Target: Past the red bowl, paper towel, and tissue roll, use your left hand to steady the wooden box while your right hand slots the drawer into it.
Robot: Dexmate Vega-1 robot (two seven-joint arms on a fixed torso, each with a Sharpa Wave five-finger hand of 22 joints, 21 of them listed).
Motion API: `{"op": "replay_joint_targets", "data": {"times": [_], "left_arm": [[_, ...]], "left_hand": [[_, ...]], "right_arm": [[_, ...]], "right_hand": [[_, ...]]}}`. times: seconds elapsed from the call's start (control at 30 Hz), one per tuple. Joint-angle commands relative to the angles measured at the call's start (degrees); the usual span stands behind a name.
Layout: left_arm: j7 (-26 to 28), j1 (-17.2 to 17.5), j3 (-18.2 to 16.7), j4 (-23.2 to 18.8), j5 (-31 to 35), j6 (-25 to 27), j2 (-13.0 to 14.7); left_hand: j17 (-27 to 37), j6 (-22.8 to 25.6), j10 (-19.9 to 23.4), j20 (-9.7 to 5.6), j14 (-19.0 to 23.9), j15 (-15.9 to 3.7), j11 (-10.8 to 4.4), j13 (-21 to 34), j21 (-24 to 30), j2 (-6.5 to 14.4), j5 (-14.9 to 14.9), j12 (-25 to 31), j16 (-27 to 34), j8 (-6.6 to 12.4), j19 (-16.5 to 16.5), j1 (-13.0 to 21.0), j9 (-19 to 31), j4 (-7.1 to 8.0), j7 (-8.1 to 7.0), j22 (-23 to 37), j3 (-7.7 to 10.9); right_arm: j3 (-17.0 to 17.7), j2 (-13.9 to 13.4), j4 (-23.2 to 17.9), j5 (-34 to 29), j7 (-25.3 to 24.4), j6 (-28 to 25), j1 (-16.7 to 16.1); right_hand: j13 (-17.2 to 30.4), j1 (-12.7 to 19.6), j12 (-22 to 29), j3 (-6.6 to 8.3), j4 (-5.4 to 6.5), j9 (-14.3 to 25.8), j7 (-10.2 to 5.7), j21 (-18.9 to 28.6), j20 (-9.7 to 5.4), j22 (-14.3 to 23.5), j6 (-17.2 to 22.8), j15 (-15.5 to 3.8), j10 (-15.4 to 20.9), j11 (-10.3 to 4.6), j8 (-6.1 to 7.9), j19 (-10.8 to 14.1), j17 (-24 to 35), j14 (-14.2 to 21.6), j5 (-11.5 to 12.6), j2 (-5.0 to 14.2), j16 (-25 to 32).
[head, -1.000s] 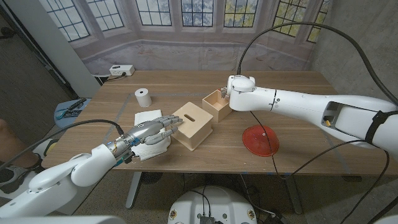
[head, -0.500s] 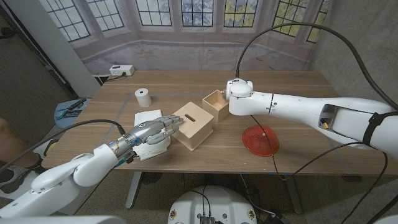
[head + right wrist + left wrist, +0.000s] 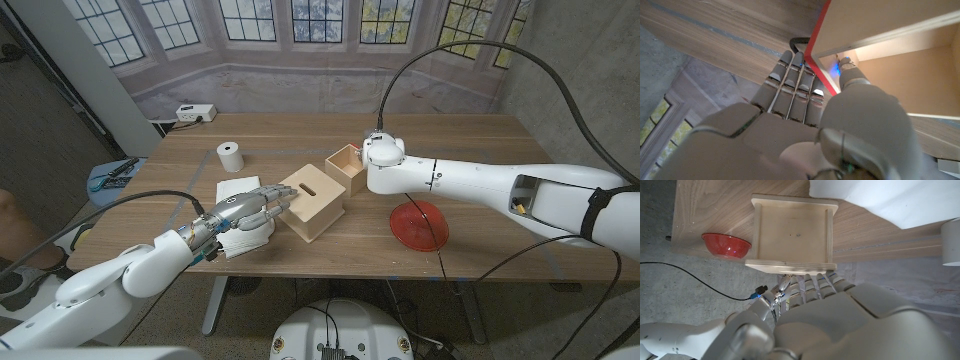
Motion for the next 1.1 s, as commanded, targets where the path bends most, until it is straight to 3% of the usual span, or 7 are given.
{"op": "replay_joint_targets", "data": {"times": [0.03,0.27,0.5,1.1], "left_arm": [[0.1,-0.7,0.9,-0.1,-0.3,0.7,0.6],[0.2,-0.9,1.2,0.0,-0.5,1.0,0.8],[0.5,-1.3,1.9,0.0,-0.7,1.4,0.9],[0.3,-2.6,3.2,0.4,-1.6,2.2,1.7]], "left_hand": [[0.1,0.3,0.6,0.13,0.5,0.05,0.07,0.2,0.6,0.1,0.1,0.1,-0.2,-0.06,0.8,-0.4,0.2,-0.14,0.00,0.1,0.39],[0.1,0.4,0.7,0.08,0.6,0.06,-0.02,0.2,0.6,0.1,0.1,0.1,-0.2,-0.05,0.9,-0.4,0.2,-0.21,-0.13,0.1,0.55],[0.1,0.4,0.8,0.12,0.6,0.08,0.02,0.2,0.5,0.0,0.1,0.0,-0.3,-0.07,0.9,-0.4,0.2,-0.27,-0.13,0.1,0.74],[0.0,0.4,1.0,0.10,0.7,0.00,-0.05,0.2,0.5,-0.1,0.1,0.0,-0.3,-0.09,0.9,-0.3,0.2,-0.45,-0.22,0.1,1.09]], "right_arm": [[0.7,-0.8,-0.6,-1.1,-2.3,1.6,-1.5],[1.2,-1.5,-1.4,-1.8,-3.7,2.8,-2.1],[1.7,-2.2,-2.1,-2.1,-4.6,4.3,-2.6],[3.2,-4.8,-5.4,-2.6,-6.4,6.2,-4.0]], "right_hand": [[0.7,1.4,1.3,-0.51,-0.03,0.2,-1.02,0.6,-0.63,0.2,2.5,-5.57,2.1,-0.71,0.57,1.2,0.6,2.3,-0.1,0.31,1.3],[0.4,2.8,2.6,-1.11,0.08,0.3,-2.31,0.7,-2.03,0.2,6.8,-7.75,5.6,-2.51,1.44,2.4,1.3,5.5,-0.2,0.91,3.1],[-0.3,4.2,3.1,-1.16,-0.06,0.3,-3.13,0.9,-3.31,0.2,10.2,-8.68,8.1,-3.59,2.24,3.3,1.6,7.7,-0.3,1.67,4.1],[-1.0,6.1,3.0,-1.28,-0.31,0.3,-3.99,0.7,-4.36,0.3,11.5,-8.89,9.3,-4.42,2.24,3.3,2.1,9.2,-0.5,2.08,4.8]]}}
